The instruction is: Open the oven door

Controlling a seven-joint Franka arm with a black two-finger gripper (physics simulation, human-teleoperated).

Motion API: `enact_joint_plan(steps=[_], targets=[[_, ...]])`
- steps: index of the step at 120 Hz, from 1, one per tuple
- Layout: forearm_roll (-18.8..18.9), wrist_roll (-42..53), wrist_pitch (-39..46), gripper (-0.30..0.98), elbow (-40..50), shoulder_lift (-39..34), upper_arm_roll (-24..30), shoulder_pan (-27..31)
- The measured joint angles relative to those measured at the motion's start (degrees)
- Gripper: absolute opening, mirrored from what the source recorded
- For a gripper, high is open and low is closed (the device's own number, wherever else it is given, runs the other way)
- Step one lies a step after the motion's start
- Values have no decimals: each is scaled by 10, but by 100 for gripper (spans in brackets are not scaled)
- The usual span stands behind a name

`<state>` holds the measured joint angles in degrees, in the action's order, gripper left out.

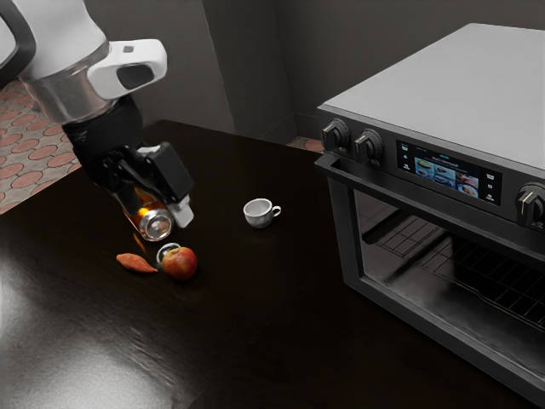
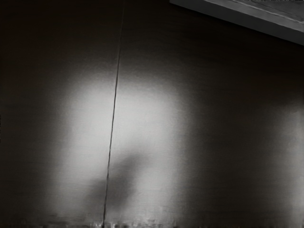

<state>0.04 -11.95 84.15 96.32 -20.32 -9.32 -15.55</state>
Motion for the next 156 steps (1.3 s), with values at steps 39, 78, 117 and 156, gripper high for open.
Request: enact_joint_plan(steps=[39, 78, 117, 156], targets=[[-23, -127, 43, 69, 16, -26, -4, -17], [-91, -331, 282, 69, 106, -34, -6, -140], [-64, -606, 441, 68, 206, -83, 11, -147], [-60, -772, 497, 68, 234, -71, 35, -140]])
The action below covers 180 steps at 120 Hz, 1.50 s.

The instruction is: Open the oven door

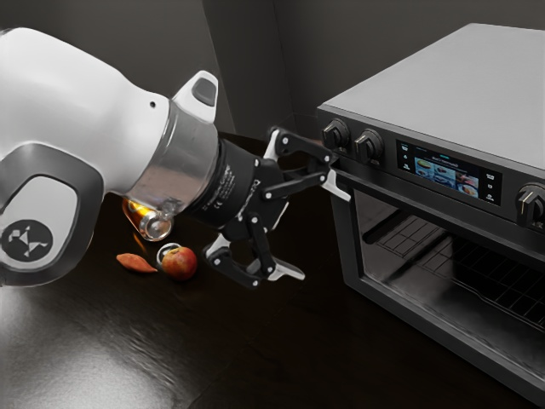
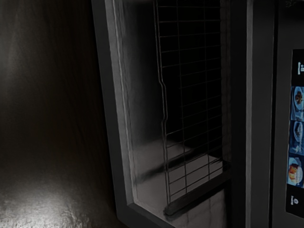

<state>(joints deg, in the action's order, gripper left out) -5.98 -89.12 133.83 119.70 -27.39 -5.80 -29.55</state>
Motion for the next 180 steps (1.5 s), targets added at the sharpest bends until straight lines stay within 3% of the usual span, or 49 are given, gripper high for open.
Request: enact_joint_plan(steps=[44, 65, 87, 126, 180], targets=[[1, -143, 62, 68, -1, 45, 7, -3], [19, -189, 73, 68, -8, 70, 7, 0], [66, -220, 76, 68, -47, 106, 9, 3], [115, -142, 50, 68, -67, 128, 9, 17], [119, -57, 28, 68, -123, 184, 9, 21]])
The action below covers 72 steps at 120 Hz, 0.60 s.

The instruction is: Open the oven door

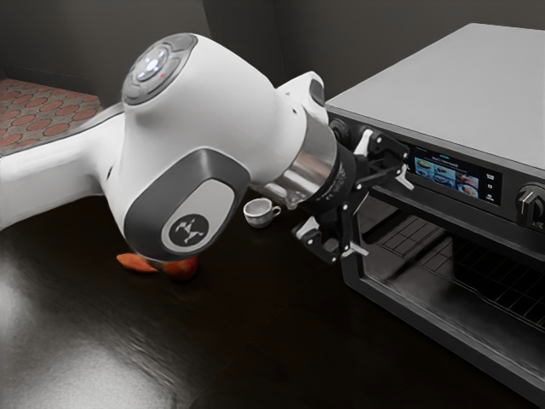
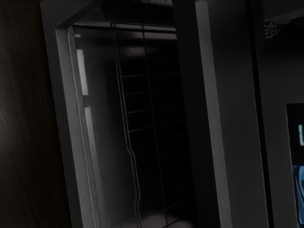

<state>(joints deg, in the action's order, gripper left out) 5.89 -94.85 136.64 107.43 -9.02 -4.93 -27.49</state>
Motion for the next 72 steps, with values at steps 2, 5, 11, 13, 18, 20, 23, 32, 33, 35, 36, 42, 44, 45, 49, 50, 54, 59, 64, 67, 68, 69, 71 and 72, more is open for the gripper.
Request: enact_joint_plan(steps=[2, 5, 11, 13, 18, 20, 23, 32, 33, 35, 36, 42, 44, 45, 49, 50, 54, 59, 64, 67, 68, 69, 71, 72], targets=[[0, 2, 0, 68, -3, 3, 0, 1], [-1, 6, -1, 68, -8, 6, 0, 1], [-2, 12, -3, 68, -13, 10, -1, 2], [-2, 14, -4, 68, -14, 11, -1, 3], [-3, 19, -5, 68, -15, 12, -1, 4], [-4, 21, -5, 68, -16, 13, -1, 5], [-4, 24, -6, 68, -16, 13, -1, 6], [-7, 33, -7, 68, -17, 14, -1, 7], [-8, 34, -7, 68, -17, 15, -1, 7], [-9, 36, -8, 68, -17, 15, -1, 7], [-9, 37, -8, 68, -17, 15, -1, 7], [-13, 43, -8, 68, -16, 17, -1, 10], [-14, 45, -8, 68, -16, 17, -1, 12], [-15, 45, -8, 68, -16, 17, -1, 13], [-19, 49, -9, 68, -15, 18, -1, 17], [-20, 50, -9, 68, -14, 18, -1, 18], [-23, 53, -9, 68, -11, 19, -1, 20], [-26, 57, -9, 68, -6, 20, -1, 21], [-29, 60, -9, 68, -3, 22, -1, 20], [-33, 62, -9, 68, -2, 24, -1, 20], [-34, 63, -8, 68, -1, 24, -1, 21], [-35, 63, -8, 68, -1, 25, -1, 21], [-38, 65, -8, 68, 1, 26, 0, 22], [-39, 65, -8, 68, 2, 26, 0, 22]])
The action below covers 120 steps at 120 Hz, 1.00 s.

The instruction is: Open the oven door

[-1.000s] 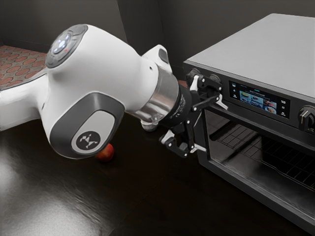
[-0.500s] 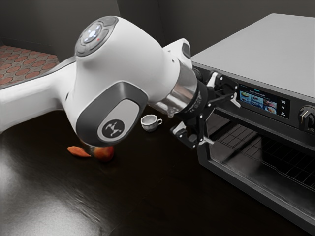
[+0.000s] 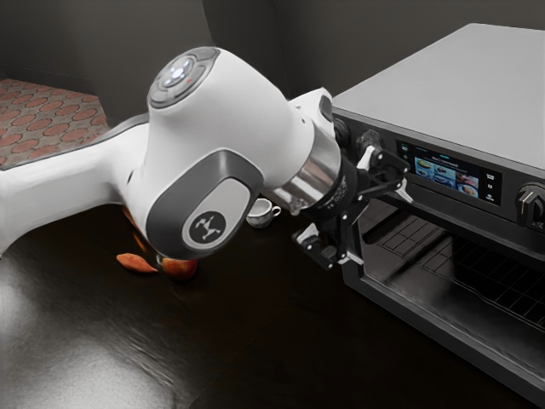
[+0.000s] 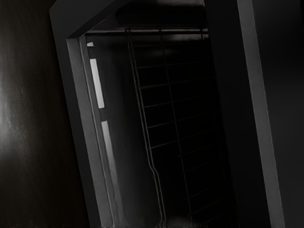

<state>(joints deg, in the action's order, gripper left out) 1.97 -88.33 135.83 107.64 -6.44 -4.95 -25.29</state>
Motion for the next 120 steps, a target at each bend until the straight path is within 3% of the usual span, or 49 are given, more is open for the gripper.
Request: enact_joint_plan(steps=[19, 33, 49, 56, 69, 75, 81, 87, 95, 104, 120], targets=[[-17, 10, 0, 69, 27, -6, -1, 3], [-18, 16, 5, 69, 93, -59, 4, 20], [-32, 21, 15, 69, 190, -155, 67, 110], [-49, 23, 19, 69, 233, -214, 128, 179], [-141, 38, 18, 69, 332, -419, 273, 339], [-169, 50, -7, 68, 318, -461, 293, 376], [-144, 72, -83, 68, 184, -418, 271, 398], [-91, 99, -189, 68, -6, -314, 238, 407], [-56, 134, -311, 68, -149, -202, 134, 371], [-49, 158, -396, 68, -165, -155, 76, 343], [-40, 194, -474, 69, -99, -153, 58, 327]])
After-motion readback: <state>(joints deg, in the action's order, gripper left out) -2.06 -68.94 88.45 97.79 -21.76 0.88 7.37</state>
